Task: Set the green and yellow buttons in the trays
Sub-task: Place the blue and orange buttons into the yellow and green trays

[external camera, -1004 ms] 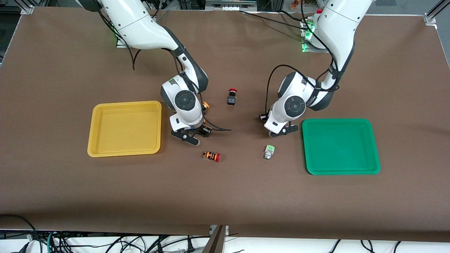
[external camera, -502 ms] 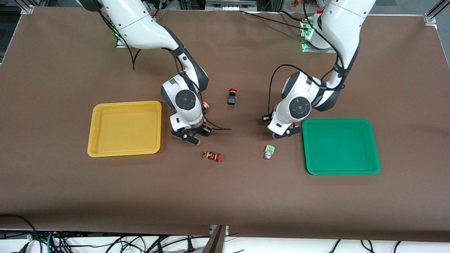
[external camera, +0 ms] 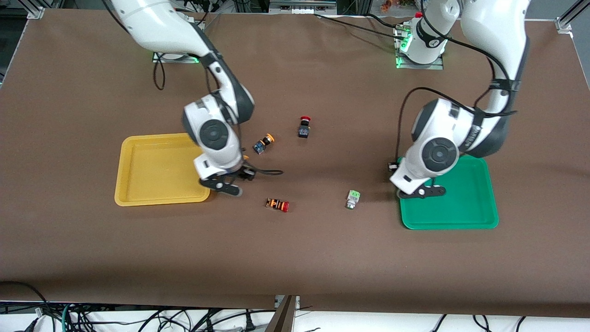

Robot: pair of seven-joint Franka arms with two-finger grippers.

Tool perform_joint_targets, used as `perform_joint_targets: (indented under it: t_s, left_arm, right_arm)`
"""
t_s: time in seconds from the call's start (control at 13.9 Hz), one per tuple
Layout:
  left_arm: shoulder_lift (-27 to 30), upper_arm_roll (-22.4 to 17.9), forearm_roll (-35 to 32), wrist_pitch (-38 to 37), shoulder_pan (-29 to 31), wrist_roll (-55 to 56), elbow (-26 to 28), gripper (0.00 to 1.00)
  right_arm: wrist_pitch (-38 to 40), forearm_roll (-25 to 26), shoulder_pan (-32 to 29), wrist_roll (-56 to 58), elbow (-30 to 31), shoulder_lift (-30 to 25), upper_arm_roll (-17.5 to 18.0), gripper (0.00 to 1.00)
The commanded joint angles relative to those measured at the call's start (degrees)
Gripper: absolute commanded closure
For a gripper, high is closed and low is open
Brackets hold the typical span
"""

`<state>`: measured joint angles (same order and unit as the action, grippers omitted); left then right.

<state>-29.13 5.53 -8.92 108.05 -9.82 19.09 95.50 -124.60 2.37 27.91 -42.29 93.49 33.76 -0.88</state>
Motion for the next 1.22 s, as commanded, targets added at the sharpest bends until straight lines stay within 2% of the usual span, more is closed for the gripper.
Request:
perform_joint_targets:
  t_s: [0.0,0.22,0.29,0.36,0.43,0.57,0.86,0.93,1.0,1.08,1.15]
  left_arm:
    - [-3.7,0.5,-2.2,-0.2,4.0,-12.6,-2.4,0.87]
    - [-7.5,0.7,-2.3,5.8,6.8,-25.2,-2.2,0.87]
    - [-8.5,0.7,-1.9,7.0,6.9,-27.1,-2.3,0.8]
    - [-8.6,0.7,-1.8,7.8,6.8,-26.7,-1.9,0.28]
    - [-8.5,0.7,-1.7,7.4,6.8,-26.4,-2.0,0.0]
    - [-7.3,1.1,-1.7,7.3,6.9,-26.3,-2.6,0.0]
    - [-7.4,2.4,3.7,7.1,3.3,-25.8,-10.3,0.0]
    - [-7.7,2.4,5.6,7.2,2.0,-25.8,-10.8,0.0]
    - [-8.4,2.5,8.1,7.4,1.2,-25.6,-10.8,0.0]
    - [-9.4,2.5,10.0,8.0,-0.1,-24.6,-10.9,0.0]
    - [-10.4,2.5,10.1,8.7,-2.5,-22.9,-11.1,0.0]
  right_arm:
    - [1.8,-0.1,-3.0,8.9,2.9,-3.6,0.4,0.87]
    - [-4.3,-0.2,-5.6,16.5,8.2,-5.6,-0.2,0.87]
    - [-7.1,-0.2,-7.3,20.4,11.2,-6.9,-0.2,0.87]
    - [-9.8,-0.7,-9.1,23.6,14.1,-8.2,-0.2,0.87]
    - [-11.0,-1.0,-10.1,26.3,16.0,-9.2,-0.2,0.87]
    - [-11.3,-1.0,-11.0,29.1,18.0,-10.4,-0.6,0.87]
    - [-20.1,-1.0,-14.6,34.5,26.3,-12.0,-1.3,0.84]
    - [-22.8,-1.0,-14.7,34.5,28.0,-12.0,-1.3,0.77]
    - [-25.1,-1.0,-14.7,34.4,29.2,-11.9,-1.3,0.61]
    - [-26.3,-1.4,-14.7,34.3,29.7,-11.8,-1.3,0.39]
    - [-26.4,-1.4,-14.7,34.0,29.7,-11.8,-1.3,0.28]
